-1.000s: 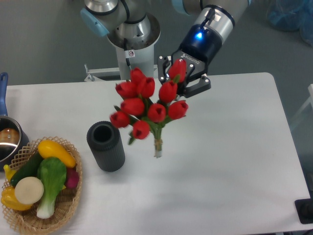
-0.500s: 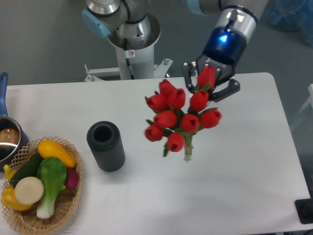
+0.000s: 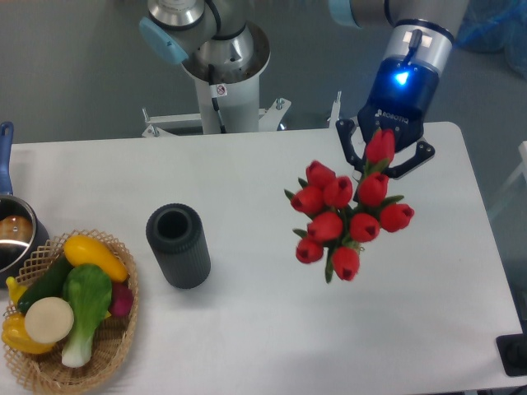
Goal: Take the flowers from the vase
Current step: 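Carry the tulip bunch away from the vase and hold it aloft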
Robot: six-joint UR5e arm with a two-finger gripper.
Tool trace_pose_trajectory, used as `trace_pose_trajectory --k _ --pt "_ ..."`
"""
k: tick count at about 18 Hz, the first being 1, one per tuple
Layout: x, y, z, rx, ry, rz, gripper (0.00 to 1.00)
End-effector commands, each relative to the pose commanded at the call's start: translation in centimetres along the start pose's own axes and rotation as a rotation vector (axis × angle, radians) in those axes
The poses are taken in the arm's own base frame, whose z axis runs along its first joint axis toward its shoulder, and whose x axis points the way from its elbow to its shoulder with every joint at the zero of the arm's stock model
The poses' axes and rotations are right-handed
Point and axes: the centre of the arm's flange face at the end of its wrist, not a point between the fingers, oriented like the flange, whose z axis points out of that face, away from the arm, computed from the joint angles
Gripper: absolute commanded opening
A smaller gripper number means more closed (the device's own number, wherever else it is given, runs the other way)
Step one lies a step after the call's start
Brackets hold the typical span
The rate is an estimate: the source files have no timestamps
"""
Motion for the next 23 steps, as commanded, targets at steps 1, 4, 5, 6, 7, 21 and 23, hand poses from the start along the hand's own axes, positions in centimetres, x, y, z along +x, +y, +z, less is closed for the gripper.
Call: trace_pose_trajectory --k 1,4,5,6,7,21,23 --pt "-0.2 0.3 0.0 -0.034 -0.010 -0.004 0.00" --pt "-0.6 0.5 -0.1 -0.085 -0.032 -0.002 0.00" --pt "-0.7 0.6 -0.1 -0.092 -0.035 -0.002 0.00" --pt "-0.9 0.6 -0.2 -0.109 -0.046 0.000 0.00" --pt "-1.1 0.8 -0.2 -0.133 -0.052 -0.004 0.00" --pt "-1.5 3.8 2.8 -0.561 0.055 0.048 0.00" --pt "-1.3 3.5 3.3 -0.632 0.094 0.066 0.00"
